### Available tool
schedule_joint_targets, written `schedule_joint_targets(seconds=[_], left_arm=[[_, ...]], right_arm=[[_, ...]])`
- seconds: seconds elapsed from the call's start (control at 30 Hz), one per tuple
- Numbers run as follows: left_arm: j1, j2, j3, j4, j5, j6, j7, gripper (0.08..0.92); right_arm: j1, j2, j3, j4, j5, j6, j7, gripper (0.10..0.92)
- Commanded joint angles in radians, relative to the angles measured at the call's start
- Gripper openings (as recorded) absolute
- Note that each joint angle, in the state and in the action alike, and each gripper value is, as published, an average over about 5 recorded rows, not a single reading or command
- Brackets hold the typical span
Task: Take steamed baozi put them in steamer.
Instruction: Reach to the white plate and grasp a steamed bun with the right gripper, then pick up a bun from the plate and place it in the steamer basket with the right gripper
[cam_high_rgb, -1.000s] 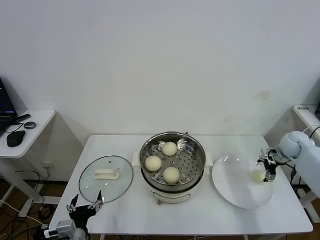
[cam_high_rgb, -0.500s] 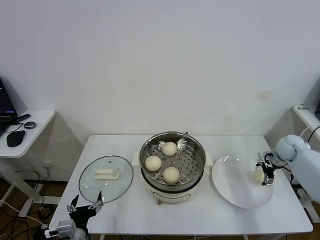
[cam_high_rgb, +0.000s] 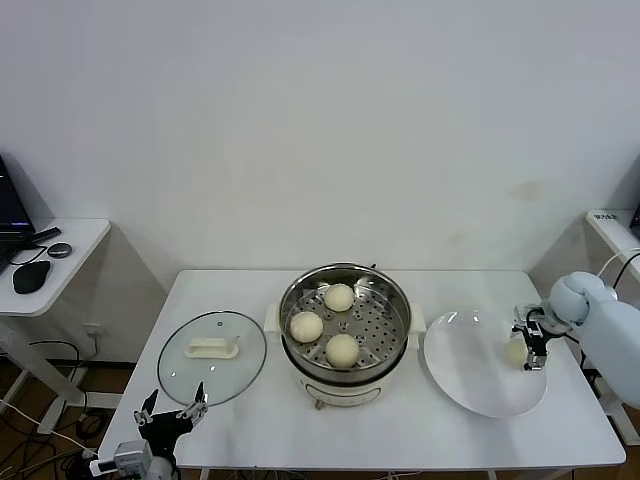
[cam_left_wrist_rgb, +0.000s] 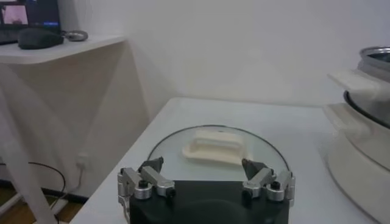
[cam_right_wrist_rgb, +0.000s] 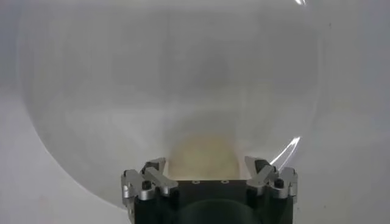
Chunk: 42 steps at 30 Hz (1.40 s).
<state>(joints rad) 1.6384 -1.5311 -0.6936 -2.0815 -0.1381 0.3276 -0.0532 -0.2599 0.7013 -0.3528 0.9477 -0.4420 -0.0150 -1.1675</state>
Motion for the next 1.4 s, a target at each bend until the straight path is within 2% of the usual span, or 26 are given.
schedule_joint_targets(seconds=[0.03,0.13,0.4,0.6,0.8,0.97,1.27,1.4], left_arm=[[0.001,0.000,0.001,0.000,0.001,0.000,0.000,0.823],[0.000,0.000,0.001,0.001,0.000,0.000,-0.001,0.823],[-0.001,0.000,0.002,0.003,0.001,0.000,-0.001,0.823],[-0.004,-0.001,0.005,0.005,0.002,-0.001,-0.002,0.823],[-0.007,-0.002,0.006,0.004,0.032,-0.002,-0.007,0.823],[-0.011,-0.002,0.005,-0.009,0.048,-0.003,-0.011,0.823],[-0.028,0.002,0.002,-0.035,0.057,-0.004,-0.017,0.823],[-0.033,0.006,0.002,-0.047,0.054,-0.004,-0.017,0.823]], right_arm=[[-0.001,0.004,0.002,-0.004,-0.004,0.002,0.000,0.823],[-0.001,0.003,0.002,-0.004,-0.004,0.002,-0.004,0.796],[0.006,-0.002,0.001,-0.001,0.011,0.001,-0.010,0.587],[0.032,-0.020,-0.029,0.023,0.083,-0.021,-0.032,0.544],[0.192,-0.074,-0.214,0.146,0.317,-0.097,-0.051,0.541],[0.523,-0.063,-0.528,0.246,0.547,-0.174,-0.051,0.535],[1.044,0.141,-0.967,0.390,0.963,-0.312,-0.016,0.535],[1.105,0.224,-1.017,0.403,1.051,-0.358,0.000,0.537]])
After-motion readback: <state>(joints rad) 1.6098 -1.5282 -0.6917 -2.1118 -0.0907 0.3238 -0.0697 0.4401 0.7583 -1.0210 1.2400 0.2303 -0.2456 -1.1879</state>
